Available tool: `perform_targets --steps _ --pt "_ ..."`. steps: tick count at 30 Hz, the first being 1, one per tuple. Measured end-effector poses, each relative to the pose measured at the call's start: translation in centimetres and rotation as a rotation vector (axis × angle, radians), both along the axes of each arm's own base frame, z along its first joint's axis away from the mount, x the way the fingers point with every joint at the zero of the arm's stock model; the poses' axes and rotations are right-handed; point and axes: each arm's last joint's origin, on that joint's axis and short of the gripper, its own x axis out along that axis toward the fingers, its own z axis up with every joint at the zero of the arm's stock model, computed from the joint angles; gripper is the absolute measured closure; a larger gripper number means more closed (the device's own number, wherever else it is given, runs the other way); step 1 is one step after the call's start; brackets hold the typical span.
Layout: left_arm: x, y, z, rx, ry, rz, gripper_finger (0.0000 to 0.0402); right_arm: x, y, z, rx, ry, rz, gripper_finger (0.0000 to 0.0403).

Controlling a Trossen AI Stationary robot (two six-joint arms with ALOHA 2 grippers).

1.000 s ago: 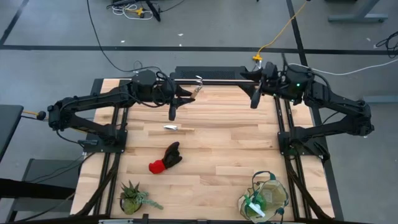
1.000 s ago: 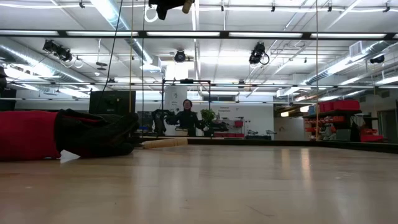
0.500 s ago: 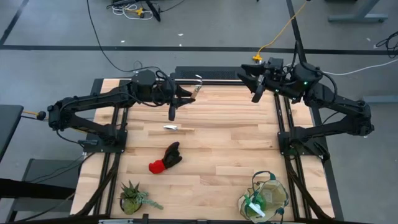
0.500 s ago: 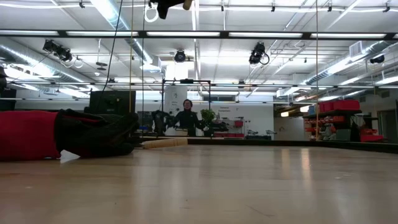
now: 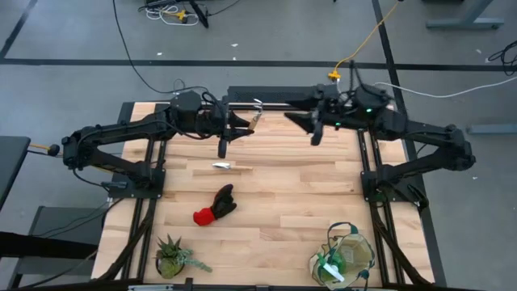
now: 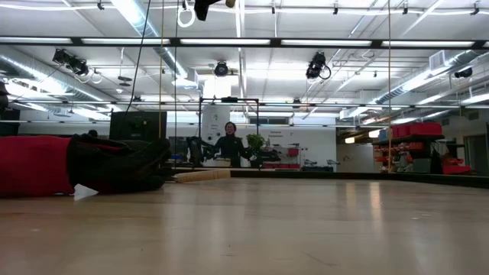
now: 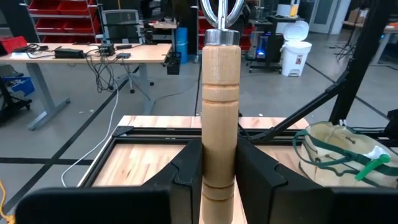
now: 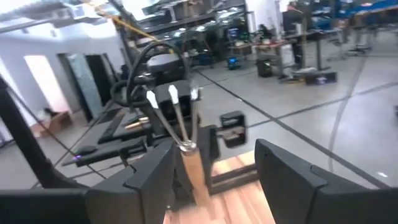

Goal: Pick & Place Garden tools in Gardening bag
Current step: Put the brown hand rake into the gardening bag

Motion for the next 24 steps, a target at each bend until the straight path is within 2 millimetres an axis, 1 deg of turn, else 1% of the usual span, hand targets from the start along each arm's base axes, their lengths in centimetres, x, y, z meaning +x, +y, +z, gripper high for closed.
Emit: perform_targets --steps 2,7,11,16,20,24 --pt "0.0 0.0 0.0 0.000 0.000 -0.001 0.0322 1.2 0.1 -0.5 -0.022 0.003 0.012 0.0179" --pt "0.0 0.0 0.0 -0.001 -0.001 -0.001 0.0320 3.3 0.2 -1.7 -0.068 0.028 0.028 0.0179" --pt "0.0 0.0 0.0 0.000 -0.001 -0.001 0.0321 4.4 0.4 -2.6 -0.100 0.057 0.039 0.0179" --pt "0.0 0.0 0.0 0.001 -0.001 -0.001 0.0320 5.0 0.6 -3.1 -0.089 0.077 0.049 0.0179" --pt "0.0 0.0 0.0 0.002 -0.002 -0.001 0.0321 5.0 0.9 -3.1 -0.114 0.077 0.050 0.0179" --pt "0.0 0.0 0.0 0.003 -0.003 -0.001 0.0320 4.5 1.1 -2.6 -0.153 0.064 0.055 0.0179"
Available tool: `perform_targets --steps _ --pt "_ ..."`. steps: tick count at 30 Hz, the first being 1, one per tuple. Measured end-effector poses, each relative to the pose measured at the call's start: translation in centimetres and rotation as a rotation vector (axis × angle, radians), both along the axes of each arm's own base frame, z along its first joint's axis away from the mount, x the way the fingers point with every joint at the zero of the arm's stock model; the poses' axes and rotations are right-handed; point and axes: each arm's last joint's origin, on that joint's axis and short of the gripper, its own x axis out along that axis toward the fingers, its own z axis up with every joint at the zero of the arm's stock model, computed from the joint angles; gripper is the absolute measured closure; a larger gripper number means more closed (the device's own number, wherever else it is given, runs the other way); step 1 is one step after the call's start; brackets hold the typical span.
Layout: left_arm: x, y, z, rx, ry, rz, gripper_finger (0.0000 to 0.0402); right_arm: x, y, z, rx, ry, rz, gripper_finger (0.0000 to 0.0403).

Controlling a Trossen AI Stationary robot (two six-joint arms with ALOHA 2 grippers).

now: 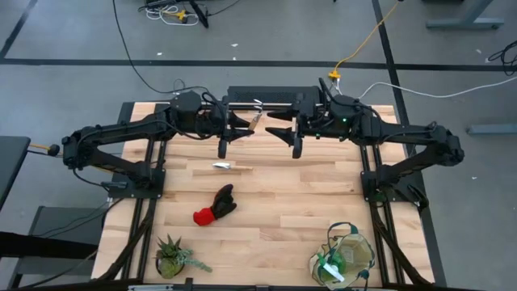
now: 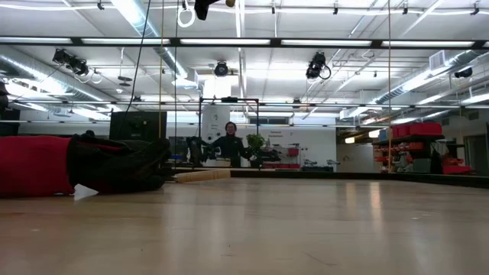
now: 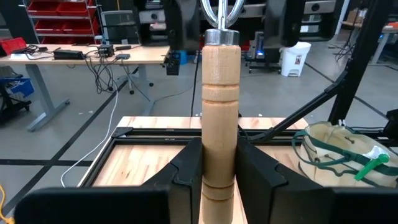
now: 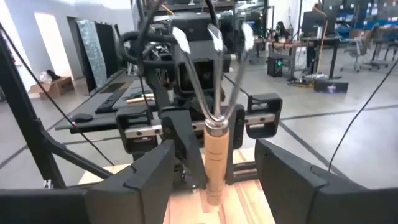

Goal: Pick & Place Garden tools in Gardening bag
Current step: Put the brown hand rake into the gardening bag

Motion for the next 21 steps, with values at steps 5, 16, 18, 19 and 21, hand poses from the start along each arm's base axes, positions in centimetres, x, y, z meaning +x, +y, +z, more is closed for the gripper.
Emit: perform_targets --steps 5,16,18,19,21 --pt "-0.1 0.4 0.0 -0.056 -0.002 0.030 0.0322 -0.4 0.1 0.3 -0.067 -0.002 -0.016 0.0179" --pt "-0.7 2.3 0.0 -0.317 -0.023 0.128 0.0320 -0.6 -0.3 -0.1 -0.295 0.093 -0.160 0.0179" --pt "-0.8 2.6 0.0 -0.385 -0.030 0.145 0.0318 -0.7 -0.5 -0.3 -0.363 0.130 -0.209 0.0179" --pt "-0.8 2.7 0.0 -0.420 -0.034 0.151 0.0317 -0.7 -0.6 -0.4 -0.401 0.154 -0.236 0.0179" --pt "-0.8 2.8 0.0 -0.492 -0.041 0.164 0.0316 -0.7 -0.7 -0.6 -0.485 0.210 -0.285 0.0179"
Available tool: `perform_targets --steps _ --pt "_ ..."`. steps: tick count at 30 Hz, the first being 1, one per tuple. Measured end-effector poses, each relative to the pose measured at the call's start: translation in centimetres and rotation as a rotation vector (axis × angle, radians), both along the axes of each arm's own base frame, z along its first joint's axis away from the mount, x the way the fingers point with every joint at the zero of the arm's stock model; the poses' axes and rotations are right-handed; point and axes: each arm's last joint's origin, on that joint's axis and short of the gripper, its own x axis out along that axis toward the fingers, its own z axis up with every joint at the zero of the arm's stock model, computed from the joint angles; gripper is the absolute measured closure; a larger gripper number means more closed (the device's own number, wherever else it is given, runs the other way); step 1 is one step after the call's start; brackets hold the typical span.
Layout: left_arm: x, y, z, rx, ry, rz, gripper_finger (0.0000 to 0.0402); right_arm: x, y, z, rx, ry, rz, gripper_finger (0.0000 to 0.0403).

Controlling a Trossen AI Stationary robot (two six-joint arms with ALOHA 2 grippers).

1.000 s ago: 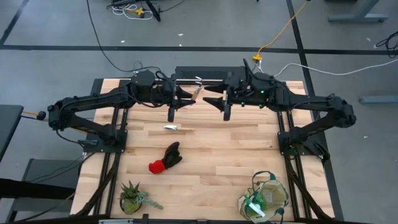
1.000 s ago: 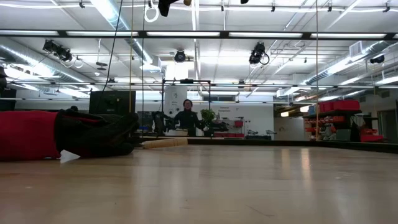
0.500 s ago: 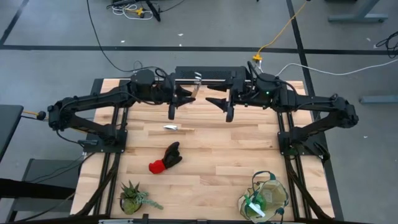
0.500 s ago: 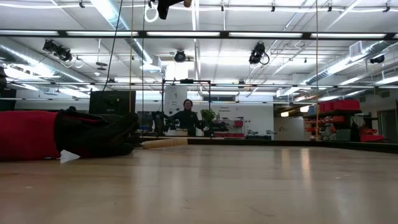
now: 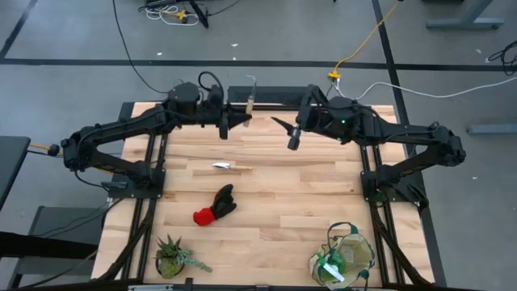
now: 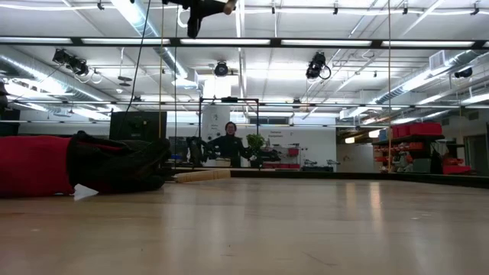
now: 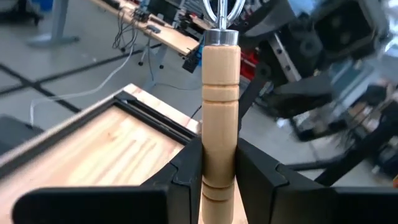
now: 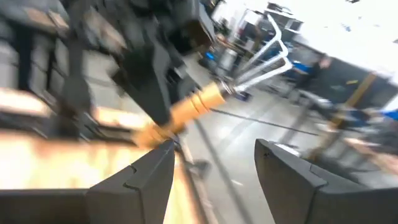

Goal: Pick & Place Garden tools in Gardening bag
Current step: Put the brown hand rake into the gardening bag

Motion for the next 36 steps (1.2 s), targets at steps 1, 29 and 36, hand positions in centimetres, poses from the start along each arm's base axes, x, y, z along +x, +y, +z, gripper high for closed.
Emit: perform_targets --steps 1,29,36 --pt "0.0 0.1 0.0 -0.032 -0.004 0.006 0.0316 0.0 -0.1 -0.1 -0.041 0.026 -0.026 0.0179" --pt "0.0 -0.3 0.0 -0.428 -0.040 -0.081 0.0316 1.2 -0.1 -1.0 -1.153 0.545 0.092 0.0179" --pt "0.0 -0.3 0.0 -0.463 -0.039 -0.098 0.0316 2.1 0.0 -1.2 -1.172 0.483 0.107 0.0179"
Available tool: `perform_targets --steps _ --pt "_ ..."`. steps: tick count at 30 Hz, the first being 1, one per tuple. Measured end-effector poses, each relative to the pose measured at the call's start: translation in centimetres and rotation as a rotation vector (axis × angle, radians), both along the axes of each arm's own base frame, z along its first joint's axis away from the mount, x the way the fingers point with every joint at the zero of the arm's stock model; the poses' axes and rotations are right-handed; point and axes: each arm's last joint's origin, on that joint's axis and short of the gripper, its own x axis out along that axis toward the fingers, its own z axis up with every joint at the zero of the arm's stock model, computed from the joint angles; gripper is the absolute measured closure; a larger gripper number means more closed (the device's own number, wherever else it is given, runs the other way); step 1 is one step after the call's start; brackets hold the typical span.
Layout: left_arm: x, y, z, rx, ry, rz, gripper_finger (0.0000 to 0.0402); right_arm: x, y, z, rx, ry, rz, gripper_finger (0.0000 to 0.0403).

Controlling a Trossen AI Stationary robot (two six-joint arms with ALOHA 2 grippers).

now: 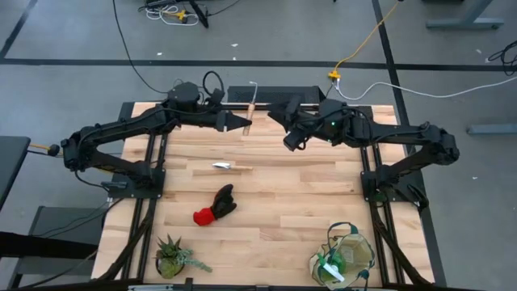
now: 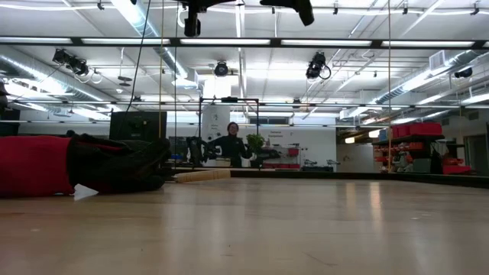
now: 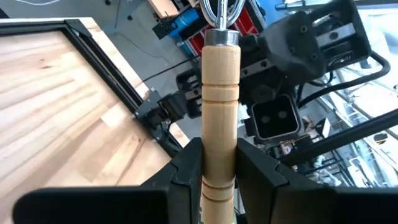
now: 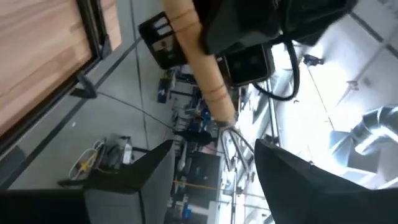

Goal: Pick & Place Garden tools in Gardening bag
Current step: Put the brown hand rake into the gardening bag

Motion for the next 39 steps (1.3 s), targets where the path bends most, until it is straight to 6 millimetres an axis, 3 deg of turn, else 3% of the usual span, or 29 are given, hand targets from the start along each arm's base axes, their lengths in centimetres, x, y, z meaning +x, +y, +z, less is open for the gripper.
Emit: perform_targets --steps 17,26,39 --pt "1.3 -0.9 -0.3 -0.041 -0.017 -0.058 0.0316 2.9 0.0 -1.6 0.000 -0.047 0.108 0.0179" --pt "2.5 -0.9 -1.4 -0.079 0.012 -0.078 0.0316 2.9 -0.1 -1.6 -0.001 -0.041 0.075 0.0179" --pt "2.3 0.0 -1.1 -0.271 -0.020 -0.005 0.0315 2.8 -0.1 -1.9 -0.030 0.005 0.073 0.0179"
